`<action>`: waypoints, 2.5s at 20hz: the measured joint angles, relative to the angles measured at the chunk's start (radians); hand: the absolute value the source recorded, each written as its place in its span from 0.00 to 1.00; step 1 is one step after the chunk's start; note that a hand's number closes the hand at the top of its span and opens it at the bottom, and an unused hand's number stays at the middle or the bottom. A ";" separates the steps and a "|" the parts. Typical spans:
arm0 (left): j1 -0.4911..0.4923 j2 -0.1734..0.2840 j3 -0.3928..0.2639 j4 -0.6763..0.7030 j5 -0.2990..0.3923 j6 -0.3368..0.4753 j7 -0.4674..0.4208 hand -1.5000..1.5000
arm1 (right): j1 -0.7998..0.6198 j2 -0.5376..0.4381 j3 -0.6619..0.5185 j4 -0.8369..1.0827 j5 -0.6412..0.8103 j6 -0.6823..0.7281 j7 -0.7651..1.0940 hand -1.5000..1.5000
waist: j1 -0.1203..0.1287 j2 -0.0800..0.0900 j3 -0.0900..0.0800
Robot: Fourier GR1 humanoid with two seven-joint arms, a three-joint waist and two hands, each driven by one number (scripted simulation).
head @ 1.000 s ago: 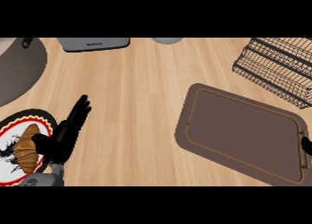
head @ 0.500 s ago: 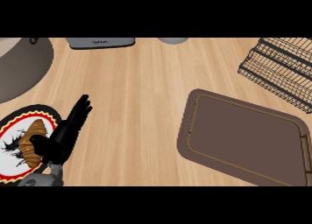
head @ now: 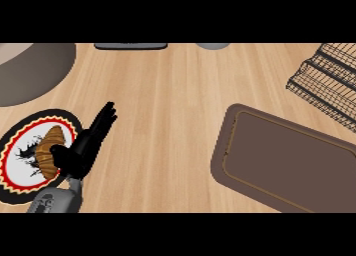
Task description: Pick the lemon from the tray and place it in the tiered basket
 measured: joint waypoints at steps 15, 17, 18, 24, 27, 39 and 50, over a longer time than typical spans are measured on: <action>-0.050 -0.032 -0.003 0.039 -0.029 -0.025 -0.002 0.50 | -0.633 -0.008 0.361 0.447 0.140 -0.012 0.089 1.00 | 0.047 0.011 0.000; -0.048 -0.027 0.001 0.030 -0.024 -0.036 0.007 0.50 | -0.699 0.016 0.391 0.522 0.173 -0.023 0.071 1.00 | 0.051 0.012 0.000; -0.054 -0.033 0.001 0.039 -0.028 -0.034 0.001 0.50 | -0.728 0.035 0.403 0.558 0.188 -0.034 0.061 1.00 | 0.050 0.013 0.000; -0.038 -0.038 0.006 0.027 -0.037 -0.032 -0.001 0.50 | -0.877 0.116 0.445 0.752 0.262 -0.079 -0.012 1.00 | 0.047 0.013 0.001; -0.041 -0.051 -0.002 0.030 -0.050 -0.025 0.000 0.50 | -0.934 0.146 0.441 0.841 0.276 -0.090 -0.048 1.00 | 0.046 0.014 0.001; -0.027 -0.052 0.019 0.051 -0.054 -0.036 -0.033 0.50 | -1.076 0.228 0.301 1.061 0.164 -0.079 0.072 0.00 | 0.039 0.012 0.001; -0.016 -0.066 0.017 0.029 -0.070 -0.022 -0.016 0.50 | -1.053 0.177 0.222 1.050 0.123 -0.287 0.042 0.00 | 0.024 0.009 0.001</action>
